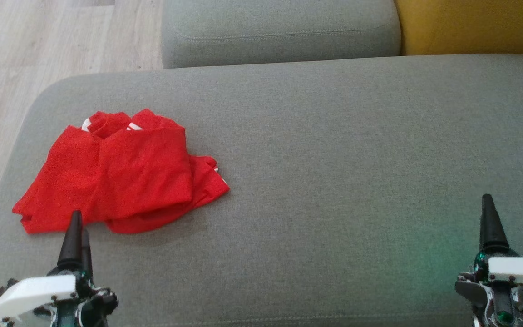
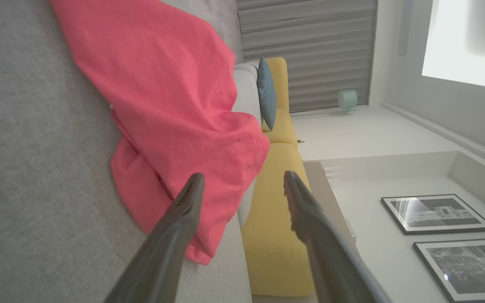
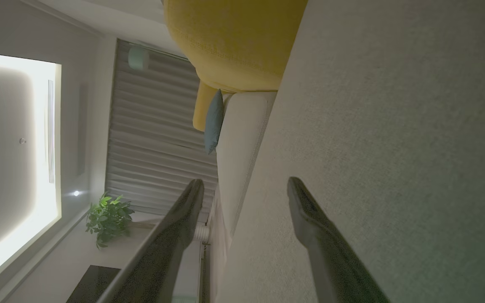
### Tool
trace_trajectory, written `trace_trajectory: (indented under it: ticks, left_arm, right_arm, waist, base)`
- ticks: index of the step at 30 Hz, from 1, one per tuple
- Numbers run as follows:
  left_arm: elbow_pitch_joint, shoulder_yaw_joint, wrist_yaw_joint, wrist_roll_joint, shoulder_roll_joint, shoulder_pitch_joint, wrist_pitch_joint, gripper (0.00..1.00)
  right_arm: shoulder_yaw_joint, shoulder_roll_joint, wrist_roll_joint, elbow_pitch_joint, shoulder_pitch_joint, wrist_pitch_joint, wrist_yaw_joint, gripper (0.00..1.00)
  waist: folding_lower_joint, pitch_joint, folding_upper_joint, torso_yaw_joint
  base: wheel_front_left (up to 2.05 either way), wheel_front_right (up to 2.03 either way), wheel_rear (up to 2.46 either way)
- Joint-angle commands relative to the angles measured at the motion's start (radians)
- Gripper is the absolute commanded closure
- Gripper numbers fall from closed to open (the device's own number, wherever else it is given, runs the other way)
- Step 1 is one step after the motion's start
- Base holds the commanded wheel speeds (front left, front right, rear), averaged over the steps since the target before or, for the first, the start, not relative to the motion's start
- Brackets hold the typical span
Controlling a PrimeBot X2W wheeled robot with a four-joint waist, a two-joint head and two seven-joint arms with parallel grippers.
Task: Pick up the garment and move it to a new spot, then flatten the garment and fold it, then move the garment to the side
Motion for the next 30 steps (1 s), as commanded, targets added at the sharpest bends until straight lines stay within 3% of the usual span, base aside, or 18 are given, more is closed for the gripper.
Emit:
trace_trajectory:
  ticks: [1,15,30]
  left_arm:
    - [-0.048,0.013,0.004,0.028,0.012,-0.059,-0.008,0.00]
    - [-0.197,-0.029,0.075,0.239,0.013,-0.066,-0.046,0.00]
    - [-0.281,-0.143,0.122,0.572,0.016,-0.066,-0.093,0.00]
  right_arm:
    - [0.004,-0.006,-0.036,-0.047,-0.048,-0.013,0.002,0.00]
    - [0.049,-0.007,-0.344,-0.175,-0.060,-0.052,0.003,0.00]
    - [0.100,-0.008,-0.640,-0.229,-0.053,-0.099,0.004,0.00]
  waist:
    - [0.0000,0.000,0.0000,0.001]
    - [0.0000,0.002,0.0000,0.004]
    - [0.0000,0.002,0.0000,0.003]
  base:
    - [0.00,0.00,0.00]
    - [0.00,0.00,0.00]
    - [0.00,0.00,0.00]
